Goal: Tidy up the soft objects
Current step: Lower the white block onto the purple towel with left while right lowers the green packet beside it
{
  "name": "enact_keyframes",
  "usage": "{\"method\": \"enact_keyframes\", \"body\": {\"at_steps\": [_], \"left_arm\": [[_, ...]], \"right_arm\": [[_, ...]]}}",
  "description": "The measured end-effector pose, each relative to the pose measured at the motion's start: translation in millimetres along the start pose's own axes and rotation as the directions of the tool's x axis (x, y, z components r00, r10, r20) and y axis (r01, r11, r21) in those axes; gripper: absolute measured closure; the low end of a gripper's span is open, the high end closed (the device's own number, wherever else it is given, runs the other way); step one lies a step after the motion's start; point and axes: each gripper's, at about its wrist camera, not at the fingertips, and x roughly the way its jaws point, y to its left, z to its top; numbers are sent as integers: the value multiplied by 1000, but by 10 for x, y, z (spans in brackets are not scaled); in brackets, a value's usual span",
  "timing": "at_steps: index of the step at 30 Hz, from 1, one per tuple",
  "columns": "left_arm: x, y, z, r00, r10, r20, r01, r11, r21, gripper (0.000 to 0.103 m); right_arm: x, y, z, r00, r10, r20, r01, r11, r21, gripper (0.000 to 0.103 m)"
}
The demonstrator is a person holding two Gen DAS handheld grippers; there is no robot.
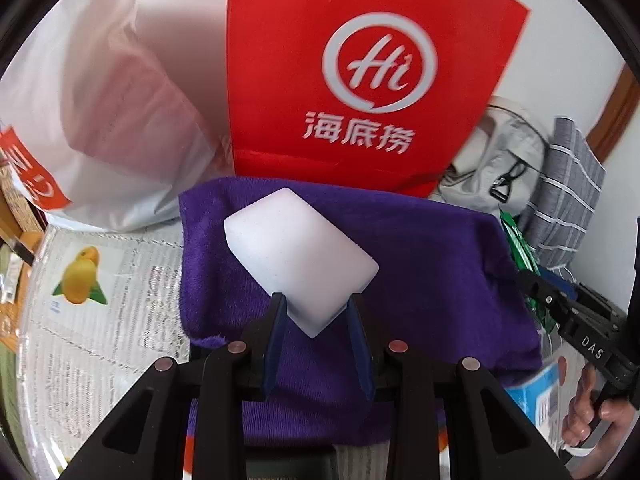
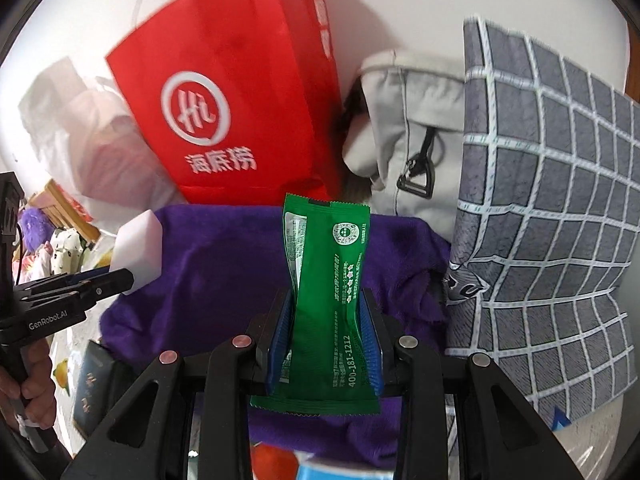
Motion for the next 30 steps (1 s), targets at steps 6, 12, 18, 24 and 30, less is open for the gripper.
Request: {"method": "enact_keyframes", "body": {"at_steps": [6,12,18,24,30], "left_arm": [[189,64,86,1000,-6,-31,6,1000,-6,73],[366,109,91,997,-42,-67,40,999,-23,73],[468,111,135,996,-50,-79,47,998,-36,73],[477,105,139,995,-55,-79,52,998,-42,72],[487,158,152,991,-87,-105,79,994,-72,71]], "right_arm": [[271,-112,2,998,0,-58,1,1000,20,69],[502,-176,-53,994,-28,-109,30,999,20,69],[661,-304,-90,986,20,-168,-7,997,80,69],[739,-339,-111,980,29,-196,-11,996,91,69],[805,-204,-94,979,4,-202,7,999,53,57]]}}
